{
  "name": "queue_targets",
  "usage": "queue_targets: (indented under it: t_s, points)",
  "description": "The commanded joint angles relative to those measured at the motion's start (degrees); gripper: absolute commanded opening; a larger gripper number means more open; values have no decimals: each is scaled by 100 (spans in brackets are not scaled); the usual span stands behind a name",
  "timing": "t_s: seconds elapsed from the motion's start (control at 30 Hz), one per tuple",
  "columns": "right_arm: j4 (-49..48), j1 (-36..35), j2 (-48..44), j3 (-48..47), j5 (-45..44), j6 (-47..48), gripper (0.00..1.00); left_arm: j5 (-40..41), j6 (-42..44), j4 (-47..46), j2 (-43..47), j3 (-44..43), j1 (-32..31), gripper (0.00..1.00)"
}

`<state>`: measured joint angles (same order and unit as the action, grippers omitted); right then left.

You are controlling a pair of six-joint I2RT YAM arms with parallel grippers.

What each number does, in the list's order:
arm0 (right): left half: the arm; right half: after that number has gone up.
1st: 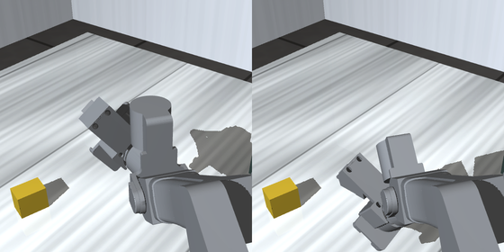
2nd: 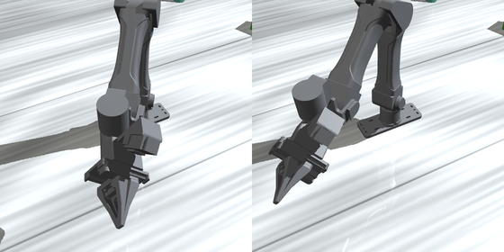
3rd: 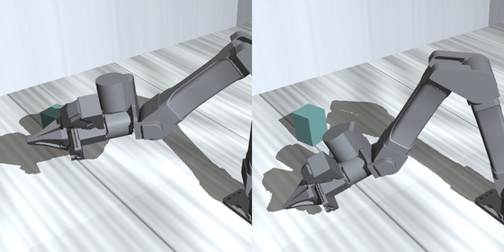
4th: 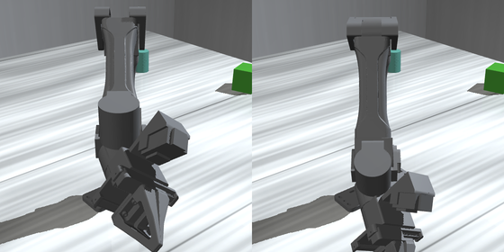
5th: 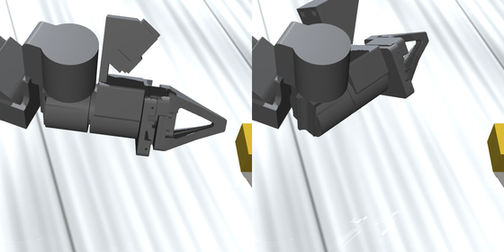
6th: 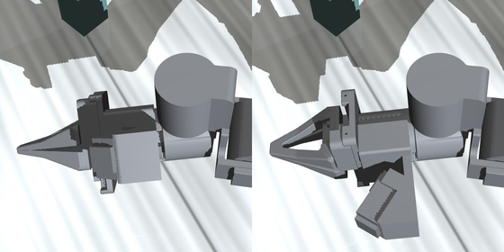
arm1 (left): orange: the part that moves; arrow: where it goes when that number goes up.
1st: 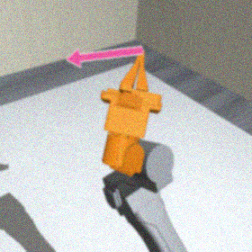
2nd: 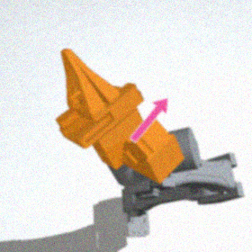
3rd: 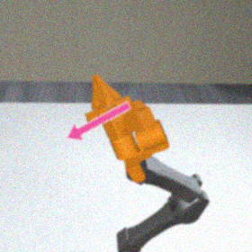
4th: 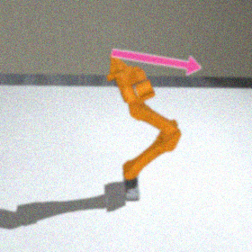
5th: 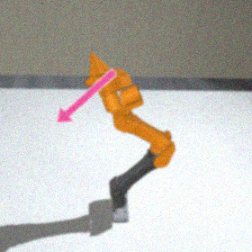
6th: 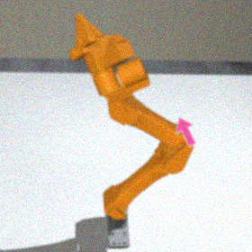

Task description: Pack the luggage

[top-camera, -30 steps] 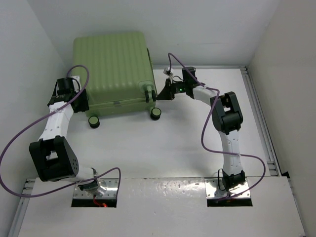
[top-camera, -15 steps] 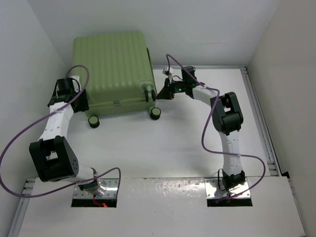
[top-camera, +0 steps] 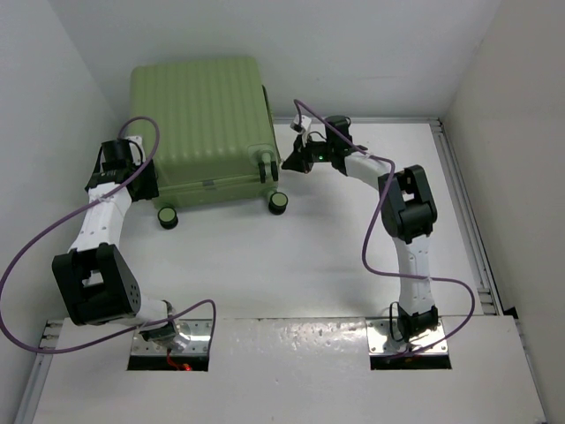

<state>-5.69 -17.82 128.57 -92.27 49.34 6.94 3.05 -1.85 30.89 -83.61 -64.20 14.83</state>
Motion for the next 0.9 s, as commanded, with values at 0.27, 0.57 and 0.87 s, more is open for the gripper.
queue_targets:
  t_s: [0.27, 0.57, 0.87]
  points:
    - [-1390, 43, 317, -766, -2241, 194, 0, 504, -264, 769, -858, 576, 169, 0]
    - [-2381, -63, 1169, -1609, -3563, -35, 0, 442, -483, 769, -858, 681, 117, 0]
    - [-3069, -72, 2189, -2811, -3721, -456, 0, 320, -667, 663, -973, 681, 55, 0]
